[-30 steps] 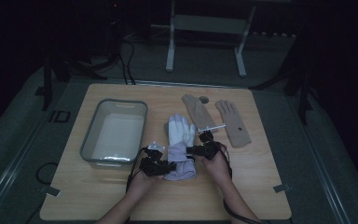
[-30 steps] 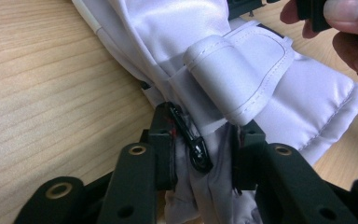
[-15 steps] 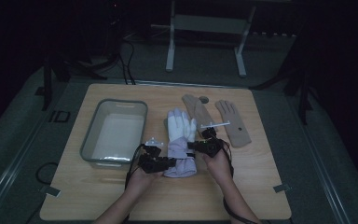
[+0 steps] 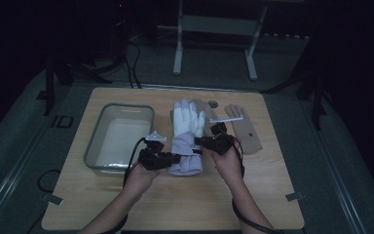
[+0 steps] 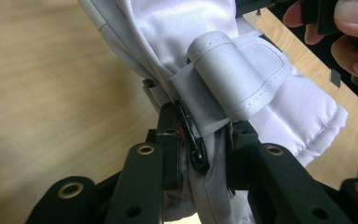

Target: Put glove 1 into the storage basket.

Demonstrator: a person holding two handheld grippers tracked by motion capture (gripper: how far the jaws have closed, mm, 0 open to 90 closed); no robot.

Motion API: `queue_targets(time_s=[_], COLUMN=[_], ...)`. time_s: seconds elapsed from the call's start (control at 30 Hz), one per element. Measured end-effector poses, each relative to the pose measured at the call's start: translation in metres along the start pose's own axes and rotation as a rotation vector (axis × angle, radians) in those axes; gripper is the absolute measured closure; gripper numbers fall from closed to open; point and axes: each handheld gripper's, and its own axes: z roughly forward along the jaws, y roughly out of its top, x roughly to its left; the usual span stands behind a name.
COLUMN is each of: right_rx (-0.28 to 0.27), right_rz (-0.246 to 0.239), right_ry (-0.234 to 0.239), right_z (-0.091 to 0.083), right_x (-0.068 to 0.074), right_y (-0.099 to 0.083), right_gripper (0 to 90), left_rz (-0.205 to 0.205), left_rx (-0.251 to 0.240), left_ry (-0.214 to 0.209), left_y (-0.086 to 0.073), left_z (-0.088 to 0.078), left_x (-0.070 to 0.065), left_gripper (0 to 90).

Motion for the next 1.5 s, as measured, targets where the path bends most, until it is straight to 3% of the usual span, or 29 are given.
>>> queue_targets(time_s=[0.33, 0.77, 0.8, 1.0, 1.2, 1.33, 1.5], right_rx=[-0.030, -0.012, -0.011, 0.000, 0.010, 0.017, 0.045], right_rz=[-0.046, -0.103, -0.110, -0.123, -0.135, -0.144, -0.124], right_ry=[0.018, 0.046, 0.054, 0.079, 0.099, 0.085, 0.047], right_z=[0.002, 0.031, 0.040, 0.063, 0.084, 0.099, 0.118], right_x=[0.032, 0.073, 0.084, 0.110, 0.137, 0.155, 0.162], right_y=[0.036, 0.067, 0.072, 0.081, 0.088, 0.089, 0.080], right_gripper=[80.6, 80.5, 80.5, 80.5, 80.5, 80.5, 80.5], left_rz=[0.027, -0.016, -0.013, -0.020, -0.048, -0.047, -0.046], left_rx=[-0.028, -0.047, -0.040, -0.023, -0.022, 0.007, 0.057], left_ry=[0.022, 0.041, 0.055, 0.101, 0.120, 0.128, 0.116], left_y=[0.013, 0.008, 0.006, -0.002, -0.016, -0.022, -0.030], left_z=[-0.041, -0.085, -0.096, -0.121, -0.149, -0.156, -0.152], left_x=[0.018, 0.053, 0.061, 0.077, 0.098, 0.110, 0.126], left_gripper=[73.3, 73.3, 73.3, 73.3, 73.3, 73.3, 73.2])
